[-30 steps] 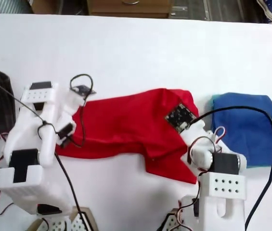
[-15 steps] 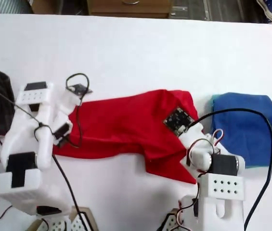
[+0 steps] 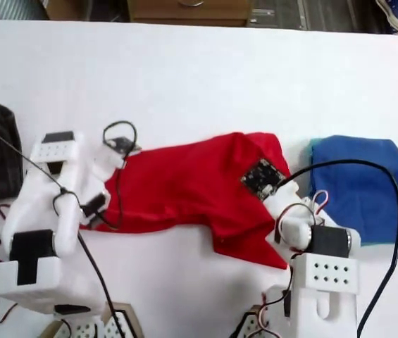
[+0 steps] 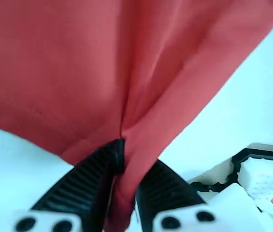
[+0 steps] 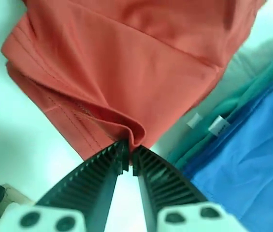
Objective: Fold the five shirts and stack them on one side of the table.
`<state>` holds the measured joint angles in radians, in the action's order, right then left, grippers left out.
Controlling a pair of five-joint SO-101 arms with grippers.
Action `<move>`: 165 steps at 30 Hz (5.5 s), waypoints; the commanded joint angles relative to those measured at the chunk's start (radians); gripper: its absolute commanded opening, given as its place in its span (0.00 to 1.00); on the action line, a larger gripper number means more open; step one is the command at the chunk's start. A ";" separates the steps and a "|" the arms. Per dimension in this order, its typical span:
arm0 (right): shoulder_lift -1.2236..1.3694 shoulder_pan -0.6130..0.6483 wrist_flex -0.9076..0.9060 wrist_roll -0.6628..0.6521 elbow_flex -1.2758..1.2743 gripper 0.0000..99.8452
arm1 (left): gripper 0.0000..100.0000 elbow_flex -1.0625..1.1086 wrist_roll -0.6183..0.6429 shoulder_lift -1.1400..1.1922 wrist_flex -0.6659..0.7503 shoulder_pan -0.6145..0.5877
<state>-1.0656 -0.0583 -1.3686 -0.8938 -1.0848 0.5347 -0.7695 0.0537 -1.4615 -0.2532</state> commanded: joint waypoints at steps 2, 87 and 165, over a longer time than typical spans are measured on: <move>-0.022 -0.068 0.001 -0.081 -0.020 0.02 | 0.02 0.038 -0.031 -0.052 0.025 0.008; 1.132 0.025 0.463 0.207 0.706 0.17 | 0.24 -1.784 0.169 1.086 -0.324 -0.123; 1.552 0.054 0.444 0.207 1.197 0.17 | 0.24 -1.833 0.238 1.126 -0.109 -0.087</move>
<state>0.5071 0.0153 -0.9129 -0.6912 0.0568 -1.2896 -0.5347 1.2014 -1.6349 -0.3023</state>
